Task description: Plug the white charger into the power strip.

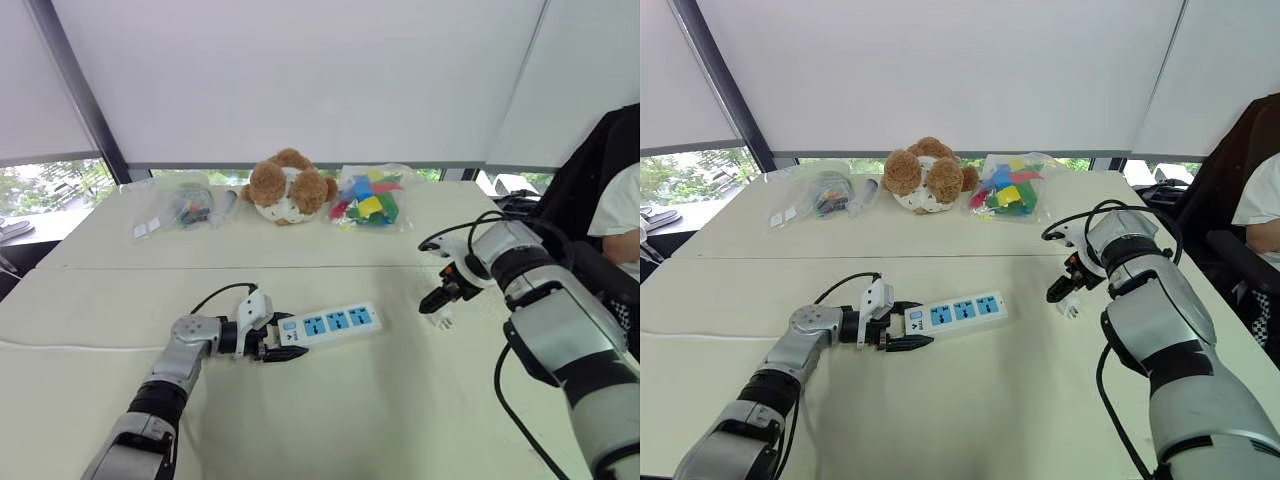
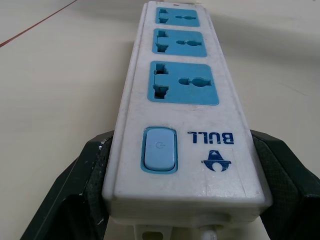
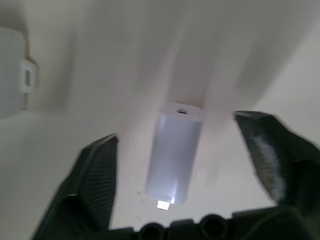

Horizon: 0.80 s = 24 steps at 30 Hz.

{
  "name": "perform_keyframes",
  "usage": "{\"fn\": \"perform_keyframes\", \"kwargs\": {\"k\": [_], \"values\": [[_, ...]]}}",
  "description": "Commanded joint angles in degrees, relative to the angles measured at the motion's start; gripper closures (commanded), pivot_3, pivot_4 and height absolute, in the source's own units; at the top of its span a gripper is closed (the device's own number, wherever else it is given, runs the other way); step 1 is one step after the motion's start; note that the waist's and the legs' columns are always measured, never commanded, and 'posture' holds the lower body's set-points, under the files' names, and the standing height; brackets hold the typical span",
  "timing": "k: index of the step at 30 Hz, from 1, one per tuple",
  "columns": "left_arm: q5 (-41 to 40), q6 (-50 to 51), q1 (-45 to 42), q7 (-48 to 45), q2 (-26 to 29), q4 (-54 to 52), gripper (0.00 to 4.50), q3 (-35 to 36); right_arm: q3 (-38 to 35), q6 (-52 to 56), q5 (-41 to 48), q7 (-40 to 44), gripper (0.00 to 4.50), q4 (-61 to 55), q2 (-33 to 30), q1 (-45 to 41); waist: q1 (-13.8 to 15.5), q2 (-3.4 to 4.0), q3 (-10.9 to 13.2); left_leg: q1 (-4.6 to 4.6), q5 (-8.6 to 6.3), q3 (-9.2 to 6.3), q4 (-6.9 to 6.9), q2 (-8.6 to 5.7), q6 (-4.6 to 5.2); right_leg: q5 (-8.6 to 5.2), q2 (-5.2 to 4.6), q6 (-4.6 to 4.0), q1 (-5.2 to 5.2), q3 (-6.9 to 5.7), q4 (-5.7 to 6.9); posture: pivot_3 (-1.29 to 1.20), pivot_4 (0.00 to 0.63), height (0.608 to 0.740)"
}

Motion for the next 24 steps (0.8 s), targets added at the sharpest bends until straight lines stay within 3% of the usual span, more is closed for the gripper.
{"fn": "perform_keyframes", "kwargs": {"k": [1, 3, 4, 12, 19, 24], "values": [[1.4, 0.87, 0.97, 2.68, -0.51, 0.15, 1.42, -0.83, -2.45, -1.14, -1.49, -0.75, 2.47, 0.52, 0.59, -0.41, -0.15, 0.02, -0.01, 0.01, 0.0, 0.0, 0.0, 0.0, -0.01, 0.0, 0.0, 0.0, 0.0, 0.0, 0.0, 0.0, 0.15, 0.739], [1.58, 1.06, 1.4, 2.19, -0.01, -0.32, 1.42, -1.05, -2.98, -1.36, -2.29, -0.21, 3.54, 0.63, 0.67, -0.42, -0.21, 0.02, -0.01, 0.02, 0.01, -0.01, 0.0, 0.0, -0.01, 0.01, 0.01, 0.02, 0.0, 0.0, 0.02, 0.0, 0.15, 0.739], [2.27, 0.82, 1.62, 1.57, 0.56, -0.66, 1.42, -1.74, -3.06, -1.69, -2.8, 0.37, 3.84, 0.46, 0.51, -0.49, -0.24, 0.02, -0.01, 0.03, 0.01, -0.01, 0.0, 0.0, -0.01, 0.02, 0.01, 0.02, 0.01, 0.0, 0.02, 0.0, 0.15, 0.739], [5.08, -1.06, 0.25, -2.0, 3.19, 0.2, 1.42, -5.81, -2.37, -6.01, -5.37, 11.83, 3.84, -5.84, -3.08, 0.96, -0.43, 0.03, -0.01, 0.05, 0.01, -0.03, -0.04, 0.01, -0.01, 0.02, 0.03, 0.03, -0.01, 0.0, 0.01, 0.0, 0.15, 0.739], [5.29, -2.44, -3.23, -3.91, 2.38, 4.51, 1.42, -7.54, -3.11, -11.9, -2.54, 18.64, 3.84, -40.67, -18.0, 20.53, -0.25, 0.02, -0.01, 0.01, -0.01, -0.1, -0.06, 0.0, 0.0, -0.02, 0.03, 0.08, 0.06, -0.05, -0.08, 0.0, 0.15, 0.739], [5.63, -3.09, -4.45, -5.4, 1.93, 6.2, 1.42, -8.34, -5.97, -11.73, -2.07, 17.76, 3.84, -55.3, -22.27, 29.53, -0.44, 0.14, -0.05, 0.11, -0.01, -0.09, -0.06, 0.01, 0.01, -0.02, 0.05, 0.07, 0.09, -0.02, -0.02, 0.0, 0.15, 0.739]]}}
